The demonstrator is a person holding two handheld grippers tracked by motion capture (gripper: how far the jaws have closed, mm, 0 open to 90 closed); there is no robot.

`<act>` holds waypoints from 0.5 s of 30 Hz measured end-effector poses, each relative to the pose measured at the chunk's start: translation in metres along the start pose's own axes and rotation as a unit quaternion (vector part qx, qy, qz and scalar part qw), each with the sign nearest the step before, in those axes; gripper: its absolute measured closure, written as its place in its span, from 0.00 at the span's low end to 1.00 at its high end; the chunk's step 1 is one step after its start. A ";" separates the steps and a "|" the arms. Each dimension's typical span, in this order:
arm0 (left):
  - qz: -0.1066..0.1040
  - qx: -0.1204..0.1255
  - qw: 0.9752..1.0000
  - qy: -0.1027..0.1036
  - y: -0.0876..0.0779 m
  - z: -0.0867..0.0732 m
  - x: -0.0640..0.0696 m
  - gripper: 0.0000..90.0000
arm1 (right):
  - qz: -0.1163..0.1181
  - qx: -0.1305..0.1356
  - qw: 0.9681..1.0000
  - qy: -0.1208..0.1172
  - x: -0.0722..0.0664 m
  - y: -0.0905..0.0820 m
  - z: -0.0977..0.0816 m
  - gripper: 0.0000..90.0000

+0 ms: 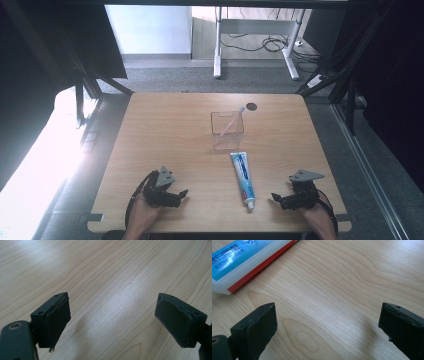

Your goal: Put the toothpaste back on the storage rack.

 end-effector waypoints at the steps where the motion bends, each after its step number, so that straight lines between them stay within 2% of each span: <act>1: -0.001 -0.001 1.000 0.000 0.001 0.000 0.000 0.15 | 0.000 0.000 1.000 0.000 0.000 0.000 0.000 0.02; 5: -0.004 -0.005 1.000 0.006 0.002 0.000 0.001 0.15 | -0.002 -0.008 1.000 0.004 -0.001 0.001 0.001 0.04; 11: -0.007 -0.006 1.000 0.000 0.002 0.000 0.001 0.15 | -0.012 -0.003 1.000 -0.004 -0.003 -0.004 0.007 0.07; 15: -0.010 -0.010 1.000 -0.002 0.003 -0.001 0.000 0.15 | -0.006 -0.019 1.000 0.000 -0.004 -0.004 0.010 0.14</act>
Point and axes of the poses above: each handheld gripper's, and its own axes: y roughly forward along the jaws, z roughly out of its top, x roughly to its right, the point moved 1 cm from there along y, roughly forward along the jaws, and after that the axes turned 1 degree about x, right-handed, at the moved point
